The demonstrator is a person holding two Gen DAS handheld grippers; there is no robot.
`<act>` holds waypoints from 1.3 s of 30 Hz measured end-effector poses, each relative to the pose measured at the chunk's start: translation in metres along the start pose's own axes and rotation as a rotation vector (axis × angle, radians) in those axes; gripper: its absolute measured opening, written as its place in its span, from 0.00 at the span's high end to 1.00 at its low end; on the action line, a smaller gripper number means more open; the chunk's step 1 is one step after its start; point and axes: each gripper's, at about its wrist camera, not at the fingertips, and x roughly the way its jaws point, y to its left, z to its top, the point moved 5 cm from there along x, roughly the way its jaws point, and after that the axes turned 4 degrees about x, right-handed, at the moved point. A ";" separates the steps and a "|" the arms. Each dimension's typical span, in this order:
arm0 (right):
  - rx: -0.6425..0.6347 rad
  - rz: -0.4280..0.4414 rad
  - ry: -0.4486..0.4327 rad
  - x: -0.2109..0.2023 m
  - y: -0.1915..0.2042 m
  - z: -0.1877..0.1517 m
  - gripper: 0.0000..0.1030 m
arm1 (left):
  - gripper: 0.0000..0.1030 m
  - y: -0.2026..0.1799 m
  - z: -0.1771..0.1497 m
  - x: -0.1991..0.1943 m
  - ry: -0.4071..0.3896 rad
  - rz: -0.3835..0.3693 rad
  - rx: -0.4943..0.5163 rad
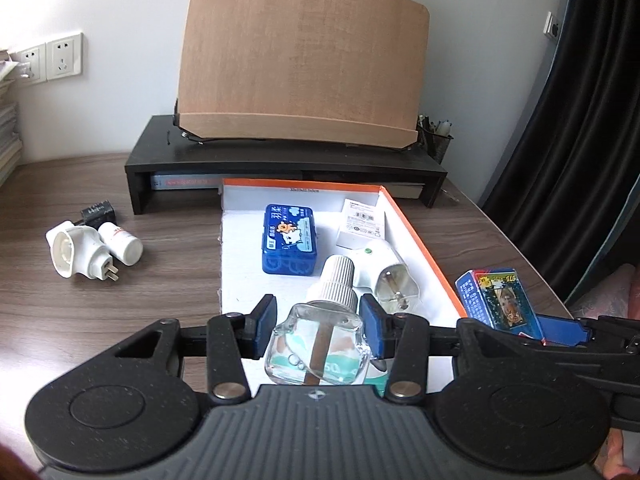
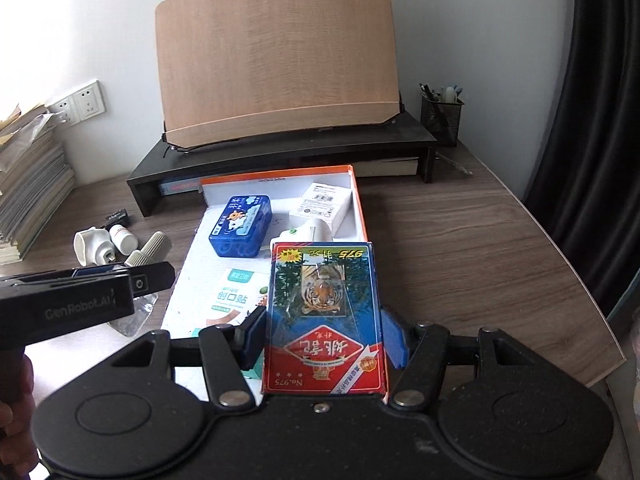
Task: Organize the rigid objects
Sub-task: 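Carry the refill bottle with left tool while right tool carries the card box over the box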
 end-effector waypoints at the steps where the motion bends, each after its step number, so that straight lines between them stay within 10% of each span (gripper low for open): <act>1: -0.007 0.006 0.000 0.000 0.002 0.000 0.31 | 0.56 0.000 0.000 0.000 0.001 0.004 -0.004; 39: -0.004 -0.023 0.044 0.018 -0.013 -0.002 0.31 | 0.56 -0.003 0.000 0.017 0.028 0.009 -0.034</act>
